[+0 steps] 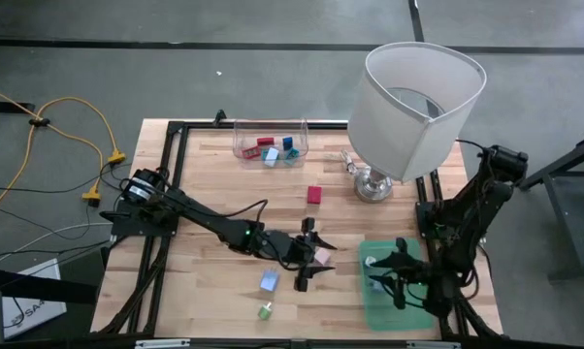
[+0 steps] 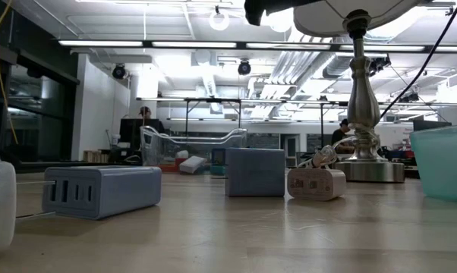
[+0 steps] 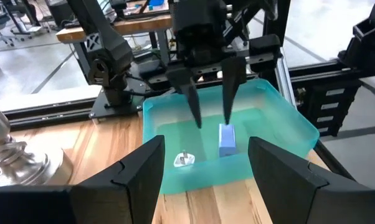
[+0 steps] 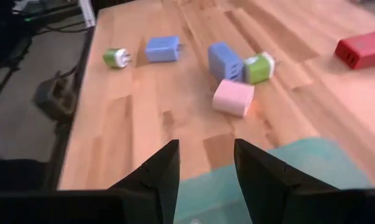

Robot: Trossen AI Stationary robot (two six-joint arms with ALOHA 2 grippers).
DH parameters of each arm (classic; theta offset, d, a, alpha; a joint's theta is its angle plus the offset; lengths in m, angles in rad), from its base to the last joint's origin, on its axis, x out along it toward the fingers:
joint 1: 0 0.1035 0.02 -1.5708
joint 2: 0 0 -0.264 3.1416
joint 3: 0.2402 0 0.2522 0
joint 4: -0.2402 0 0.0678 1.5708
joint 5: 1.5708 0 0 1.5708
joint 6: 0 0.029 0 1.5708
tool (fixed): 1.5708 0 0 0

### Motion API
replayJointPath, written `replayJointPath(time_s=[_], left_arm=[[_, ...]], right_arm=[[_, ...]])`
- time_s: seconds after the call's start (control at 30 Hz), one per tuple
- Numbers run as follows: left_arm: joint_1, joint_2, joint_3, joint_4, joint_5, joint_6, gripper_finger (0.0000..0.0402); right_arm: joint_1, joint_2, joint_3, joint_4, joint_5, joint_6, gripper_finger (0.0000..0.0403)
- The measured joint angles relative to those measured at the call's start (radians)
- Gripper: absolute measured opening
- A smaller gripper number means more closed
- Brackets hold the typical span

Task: Pick & Place Office items
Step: Put the bottom light blue charger adapter into the green bin

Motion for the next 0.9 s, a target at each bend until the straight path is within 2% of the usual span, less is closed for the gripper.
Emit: replayJointPath(time_s=[0.1, 0.33, 0.67, 0.9], left_arm=[[-0.013, -0.017, 0.0, -0.028, -0.018, 0.022, 0.0223], [-0.059, -0.089, 0.0, -0.182, -0.131, 0.017, 0.0223], [-0.108, -0.151, 0.0, -0.4, -0.131, -0.078, 0.0223], [-0.15, -0.167, 0.0, -0.461, -0.131, -0.098, 0.0223]], right_arm=[[-0.046, 0.0, 0.0, 0.018, -0.039, -0.058, 0.0138], [-0.1, -0.047, 0.0, 0.026, -0.091, -0.141, 0.0138], [-0.114, -0.17, 0.0, 0.069, -0.096, -0.301, 0.0138], [-0.114, -0.207, 0.0, 0.128, -0.052, -0.41, 0.0138]])
